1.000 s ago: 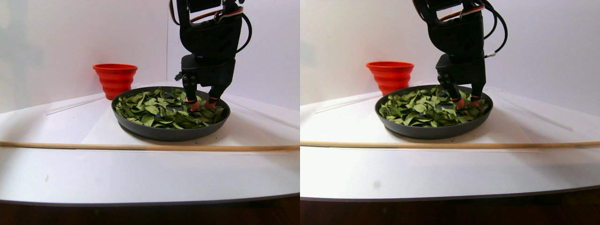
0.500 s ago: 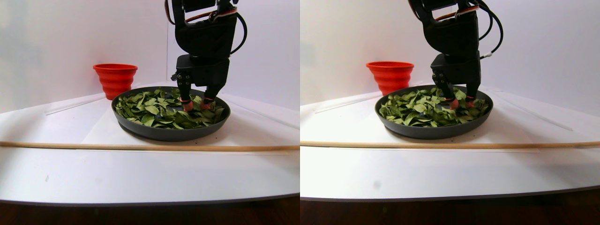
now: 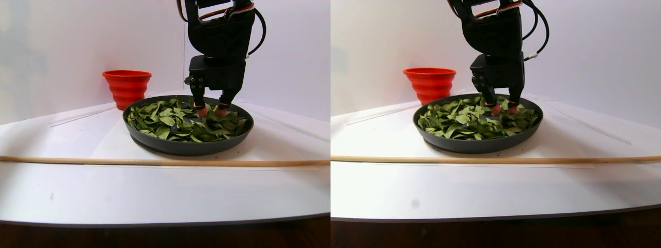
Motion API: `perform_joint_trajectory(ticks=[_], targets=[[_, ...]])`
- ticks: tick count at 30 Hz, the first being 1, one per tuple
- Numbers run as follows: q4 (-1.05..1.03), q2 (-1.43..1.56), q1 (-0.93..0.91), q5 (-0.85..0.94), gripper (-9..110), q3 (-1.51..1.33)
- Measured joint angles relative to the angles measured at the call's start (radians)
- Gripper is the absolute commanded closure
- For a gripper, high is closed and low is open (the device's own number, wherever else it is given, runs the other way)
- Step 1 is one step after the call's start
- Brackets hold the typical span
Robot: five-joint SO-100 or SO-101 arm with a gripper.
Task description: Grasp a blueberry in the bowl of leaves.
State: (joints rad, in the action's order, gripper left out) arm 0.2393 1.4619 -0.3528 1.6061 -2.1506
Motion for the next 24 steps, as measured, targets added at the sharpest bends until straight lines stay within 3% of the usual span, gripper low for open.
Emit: perform_joint_trajectory(ticks=[24], targets=[[0.04, -0.034, 0.006, -0.014, 84, 0.025]])
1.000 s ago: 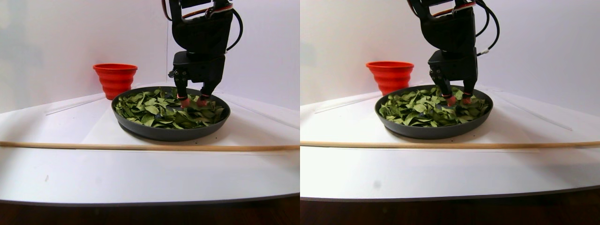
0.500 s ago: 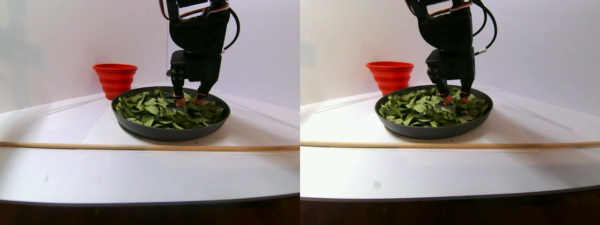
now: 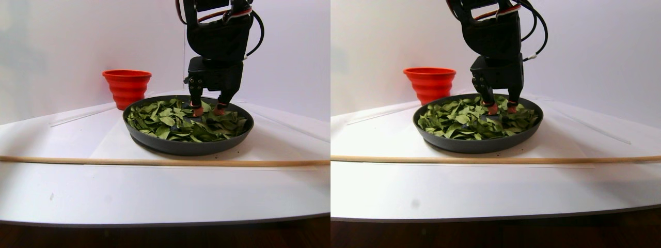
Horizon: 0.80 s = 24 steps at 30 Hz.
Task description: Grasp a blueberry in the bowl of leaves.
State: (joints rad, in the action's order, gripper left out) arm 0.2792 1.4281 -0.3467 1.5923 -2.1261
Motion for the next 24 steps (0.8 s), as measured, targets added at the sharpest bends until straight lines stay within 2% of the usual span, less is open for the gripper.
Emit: perform_joint_trajectory(ticks=[24], targets=[[0.046, -0.094, 0.0, 0.0, 84, 0.066]])
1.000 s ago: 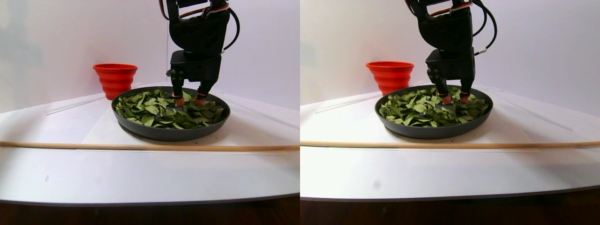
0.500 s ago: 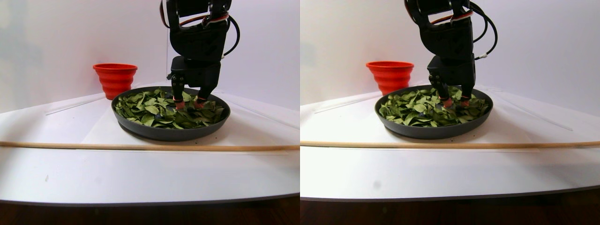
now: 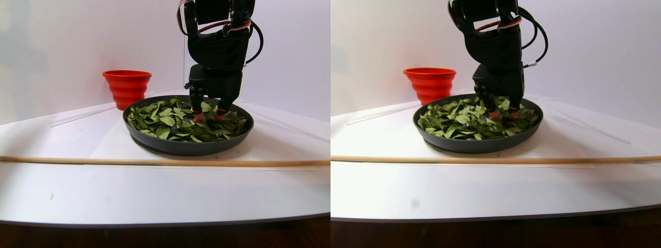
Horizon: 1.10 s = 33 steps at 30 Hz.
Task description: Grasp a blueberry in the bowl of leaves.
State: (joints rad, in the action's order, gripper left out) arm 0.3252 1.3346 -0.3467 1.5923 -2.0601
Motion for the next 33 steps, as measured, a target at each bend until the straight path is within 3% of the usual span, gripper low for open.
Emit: perform_joint_trajectory(ticks=[33], targets=[[0.069, -0.061, -0.012, -0.012, 87, 0.015]])
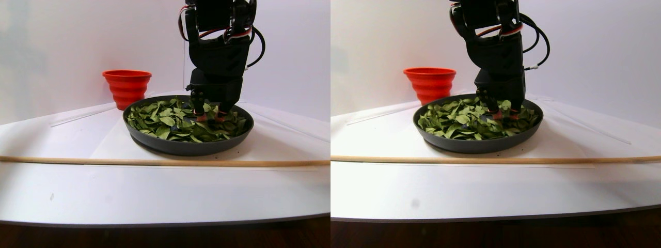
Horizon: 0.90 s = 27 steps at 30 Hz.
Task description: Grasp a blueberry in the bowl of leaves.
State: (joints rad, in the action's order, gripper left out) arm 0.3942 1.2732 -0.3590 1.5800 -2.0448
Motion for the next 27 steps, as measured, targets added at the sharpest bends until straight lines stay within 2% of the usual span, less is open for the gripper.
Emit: perform_joint_trajectory(ticks=[27], targets=[[0.137, -0.055, -0.017, -0.129, 87, -0.041]])
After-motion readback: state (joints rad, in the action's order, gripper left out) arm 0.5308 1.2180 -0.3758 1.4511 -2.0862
